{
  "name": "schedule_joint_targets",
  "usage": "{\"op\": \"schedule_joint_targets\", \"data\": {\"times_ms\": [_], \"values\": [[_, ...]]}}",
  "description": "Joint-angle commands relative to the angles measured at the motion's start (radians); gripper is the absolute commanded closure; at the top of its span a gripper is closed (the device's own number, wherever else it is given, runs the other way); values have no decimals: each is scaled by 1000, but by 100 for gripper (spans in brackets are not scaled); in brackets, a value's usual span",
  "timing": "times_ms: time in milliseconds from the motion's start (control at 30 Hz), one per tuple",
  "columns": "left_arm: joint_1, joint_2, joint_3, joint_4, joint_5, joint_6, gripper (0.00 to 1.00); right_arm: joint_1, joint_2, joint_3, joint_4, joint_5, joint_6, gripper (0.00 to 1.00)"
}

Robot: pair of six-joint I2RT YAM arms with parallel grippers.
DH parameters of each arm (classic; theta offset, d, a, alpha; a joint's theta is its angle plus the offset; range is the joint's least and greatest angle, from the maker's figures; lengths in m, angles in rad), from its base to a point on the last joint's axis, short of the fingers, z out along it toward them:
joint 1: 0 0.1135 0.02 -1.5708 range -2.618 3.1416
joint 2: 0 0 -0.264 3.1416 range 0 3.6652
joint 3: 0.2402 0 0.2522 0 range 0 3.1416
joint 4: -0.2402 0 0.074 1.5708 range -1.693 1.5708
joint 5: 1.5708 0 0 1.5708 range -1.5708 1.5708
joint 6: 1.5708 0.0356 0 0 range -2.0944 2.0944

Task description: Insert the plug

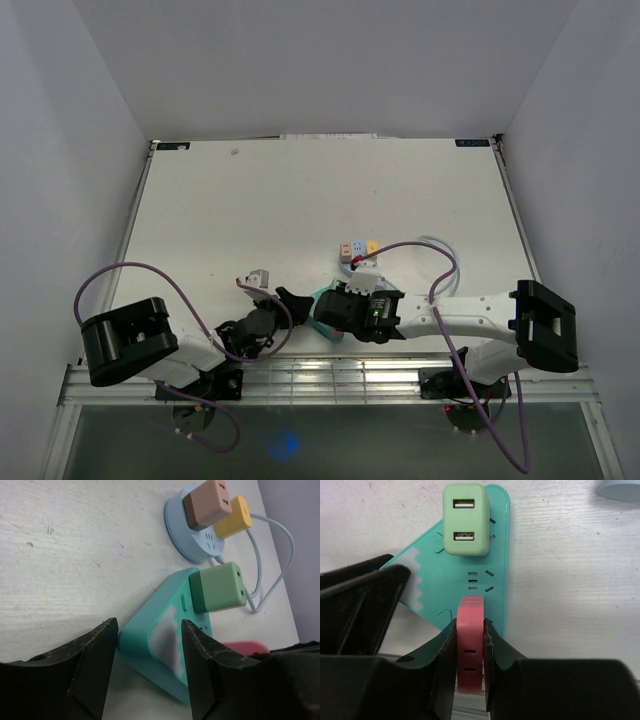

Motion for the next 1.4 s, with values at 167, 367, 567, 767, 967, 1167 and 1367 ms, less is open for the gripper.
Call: {"op": "schedule_joint_targets", "data": {"times_ms": [167, 367, 567, 767, 967, 1167, 1367], "values": [[-17, -190, -56, -300, 59, 28, 13, -23, -6, 20, 23, -29, -65, 45], [0, -432, -21, -523, 34, 64, 5, -35, -50, 81, -4, 0, -131, 16], [9, -577, 28, -704, 40, 85, 2, -44, -116, 87, -13, 40, -168, 10], [10, -705, 121, -934, 48, 86, 2, -49, -257, -9, 10, 103, -281, 10], [10, -752, 177, -1059, 115, 97, 2, -66, -403, -104, 5, 77, -416, 3], [10, -782, 217, -1127, 149, 98, 2, -126, -484, -204, -12, 38, -447, 1], [10, -792, 312, -1305, 134, 147, 2, -140, -538, -259, -23, 92, -537, 7]]}}
